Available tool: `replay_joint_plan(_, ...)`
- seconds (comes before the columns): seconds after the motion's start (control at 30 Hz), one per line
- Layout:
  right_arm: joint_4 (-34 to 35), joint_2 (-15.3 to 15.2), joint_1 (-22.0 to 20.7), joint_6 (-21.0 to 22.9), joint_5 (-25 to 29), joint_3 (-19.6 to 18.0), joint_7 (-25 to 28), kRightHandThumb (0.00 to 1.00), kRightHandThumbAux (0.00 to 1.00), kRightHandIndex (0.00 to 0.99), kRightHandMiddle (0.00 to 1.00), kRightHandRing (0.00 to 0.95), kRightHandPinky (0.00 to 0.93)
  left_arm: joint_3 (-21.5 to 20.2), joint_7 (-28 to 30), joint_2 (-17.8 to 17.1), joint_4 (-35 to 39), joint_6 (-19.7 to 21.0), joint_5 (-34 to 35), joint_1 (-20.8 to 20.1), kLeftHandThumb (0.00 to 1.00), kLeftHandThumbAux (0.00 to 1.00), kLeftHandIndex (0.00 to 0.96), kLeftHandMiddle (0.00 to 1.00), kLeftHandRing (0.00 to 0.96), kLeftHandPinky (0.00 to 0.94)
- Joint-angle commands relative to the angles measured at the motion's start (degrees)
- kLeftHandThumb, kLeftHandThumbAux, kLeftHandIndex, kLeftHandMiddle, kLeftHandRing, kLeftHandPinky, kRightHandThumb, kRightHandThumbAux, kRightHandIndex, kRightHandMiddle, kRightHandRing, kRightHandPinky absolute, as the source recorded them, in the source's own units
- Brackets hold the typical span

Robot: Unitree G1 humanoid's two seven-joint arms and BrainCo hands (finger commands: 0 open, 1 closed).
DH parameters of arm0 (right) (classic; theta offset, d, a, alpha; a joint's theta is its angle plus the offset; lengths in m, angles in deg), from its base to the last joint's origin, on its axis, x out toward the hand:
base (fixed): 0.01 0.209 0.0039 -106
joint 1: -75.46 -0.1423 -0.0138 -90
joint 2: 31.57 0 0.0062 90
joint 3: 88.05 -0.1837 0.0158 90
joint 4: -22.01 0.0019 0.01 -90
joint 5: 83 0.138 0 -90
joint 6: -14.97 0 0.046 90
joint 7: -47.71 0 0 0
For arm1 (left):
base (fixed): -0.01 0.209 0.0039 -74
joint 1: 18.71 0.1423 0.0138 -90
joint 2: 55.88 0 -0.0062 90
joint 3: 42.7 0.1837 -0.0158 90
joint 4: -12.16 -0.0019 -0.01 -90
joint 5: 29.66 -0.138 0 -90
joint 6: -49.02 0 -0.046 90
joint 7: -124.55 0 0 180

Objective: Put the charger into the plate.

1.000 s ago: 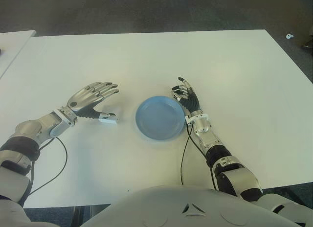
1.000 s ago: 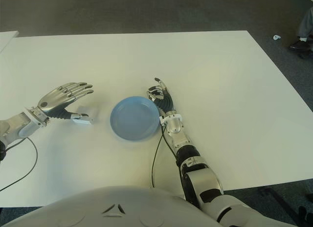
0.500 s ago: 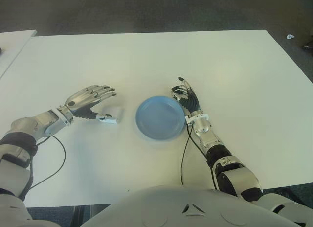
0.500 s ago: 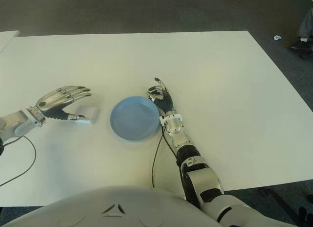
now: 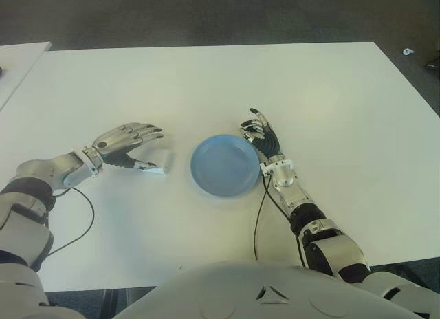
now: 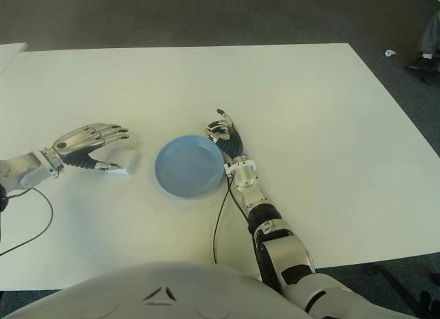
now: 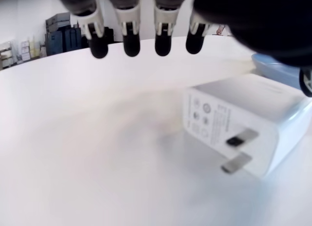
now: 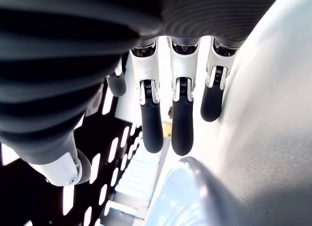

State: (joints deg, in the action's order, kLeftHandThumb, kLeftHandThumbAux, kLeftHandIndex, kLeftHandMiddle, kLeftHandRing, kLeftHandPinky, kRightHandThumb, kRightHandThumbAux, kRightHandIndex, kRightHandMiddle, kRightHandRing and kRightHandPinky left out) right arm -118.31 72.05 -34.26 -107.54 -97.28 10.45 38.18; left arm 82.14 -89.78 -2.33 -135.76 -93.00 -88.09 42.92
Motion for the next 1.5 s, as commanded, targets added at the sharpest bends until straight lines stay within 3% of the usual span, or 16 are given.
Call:
replay_joint_plan(0.03, -2.3, -0.2, 3.6, 2.0, -0.3, 0.4, 0.3, 0.0, 0.607, 0.081, 0.392, 0.404, 0.265, 1.6, -0.8, 1.0, -1.7, 0.2, -1.3, -0.7, 0.314, 0.159, 0.0, 0.0, 0.0, 0.0)
replay_joint_plan(0.67, -1.8, -0.4, 3.9, 2.2, -0.8, 0.7, 0.1, 0.0, 0.604, 0.08, 0.384, 0.403, 0.285, 5.2, -0.9, 2.4, -5.3, 0.8, -2.0, -2.3, 0.31, 0.171, 0.0, 0.0, 0.0, 0.0)
replay_joint_plan(1.5, -2.1, -0.4, 3.7, 2.3, -1.1, 0.8, 0.0, 0.0, 0.612, 0.087, 0.383, 0.409, 0.286, 6.4, -1.3, 2.4, -4.9, 0.3, -2.0, -2.3, 0.252, 0.215, 0.0, 0.0, 0.0, 0.0)
